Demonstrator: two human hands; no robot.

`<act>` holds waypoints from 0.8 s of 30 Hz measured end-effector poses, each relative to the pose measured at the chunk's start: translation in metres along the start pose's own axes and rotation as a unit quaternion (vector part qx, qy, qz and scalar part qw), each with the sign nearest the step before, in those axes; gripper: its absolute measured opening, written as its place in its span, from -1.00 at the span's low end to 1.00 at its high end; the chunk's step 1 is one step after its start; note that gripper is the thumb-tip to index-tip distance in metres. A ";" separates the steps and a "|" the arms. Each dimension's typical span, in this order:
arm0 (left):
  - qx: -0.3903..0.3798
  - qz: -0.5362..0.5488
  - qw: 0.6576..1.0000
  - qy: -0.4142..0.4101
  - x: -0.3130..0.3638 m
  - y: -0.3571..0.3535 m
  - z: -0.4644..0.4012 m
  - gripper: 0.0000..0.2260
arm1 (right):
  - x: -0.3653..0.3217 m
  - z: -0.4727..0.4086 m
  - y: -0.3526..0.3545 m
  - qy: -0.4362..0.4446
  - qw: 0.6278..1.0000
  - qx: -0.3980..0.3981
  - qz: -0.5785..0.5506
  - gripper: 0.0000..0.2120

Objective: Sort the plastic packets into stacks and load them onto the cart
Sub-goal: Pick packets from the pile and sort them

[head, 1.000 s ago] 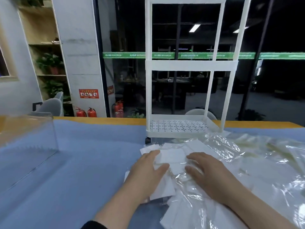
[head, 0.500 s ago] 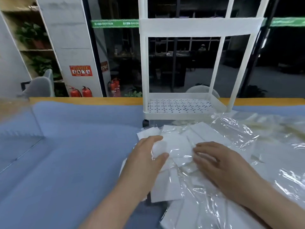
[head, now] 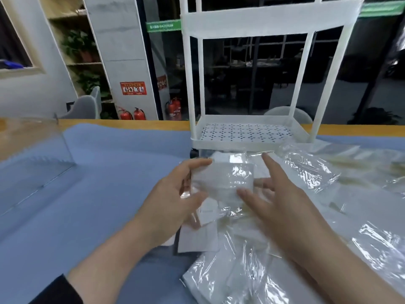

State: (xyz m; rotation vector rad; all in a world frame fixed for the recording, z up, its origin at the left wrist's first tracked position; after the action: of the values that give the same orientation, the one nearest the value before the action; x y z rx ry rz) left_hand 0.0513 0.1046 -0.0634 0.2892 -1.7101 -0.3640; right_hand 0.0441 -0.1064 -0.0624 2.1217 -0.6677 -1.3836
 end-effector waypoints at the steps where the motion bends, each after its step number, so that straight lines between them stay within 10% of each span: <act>1: -0.016 0.001 1.000 -0.001 0.001 -0.004 0.000 -0.40 | 0.001 0.000 0.000 -0.002 1.000 0.006 -0.014 -0.24; 13: -0.008 0.011 1.000 -0.011 0.003 0.002 -0.003 -0.33 | -0.028 0.007 0.002 0.122 0.992 0.019 -0.016 -0.55; 19: 0.024 0.144 0.988 -0.057 0.027 0.036 0.002 -0.93 | -0.083 -0.007 0.008 0.156 0.986 0.013 0.048 -0.48; 24: 0.035 0.147 0.986 -0.076 0.025 0.098 -0.006 -0.93 | -0.132 -0.048 -0.023 0.176 0.982 0.048 0.059 -0.91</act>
State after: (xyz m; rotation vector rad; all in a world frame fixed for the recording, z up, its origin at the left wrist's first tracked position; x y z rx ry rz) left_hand 0.0543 0.1843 -0.0005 0.0587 -1.8869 -0.1102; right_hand 0.0447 0.0035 0.0276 2.2829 -0.7132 -0.8977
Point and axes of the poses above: each hand's wrist, its own z-axis away from the middle knuckle, its own y-axis out of the back of the hand, x = y × z, the point moved 6 cm from there along -z, towards the middle knuckle, and after that the axes turned 10 degrees about y, right-handed, at the moved point
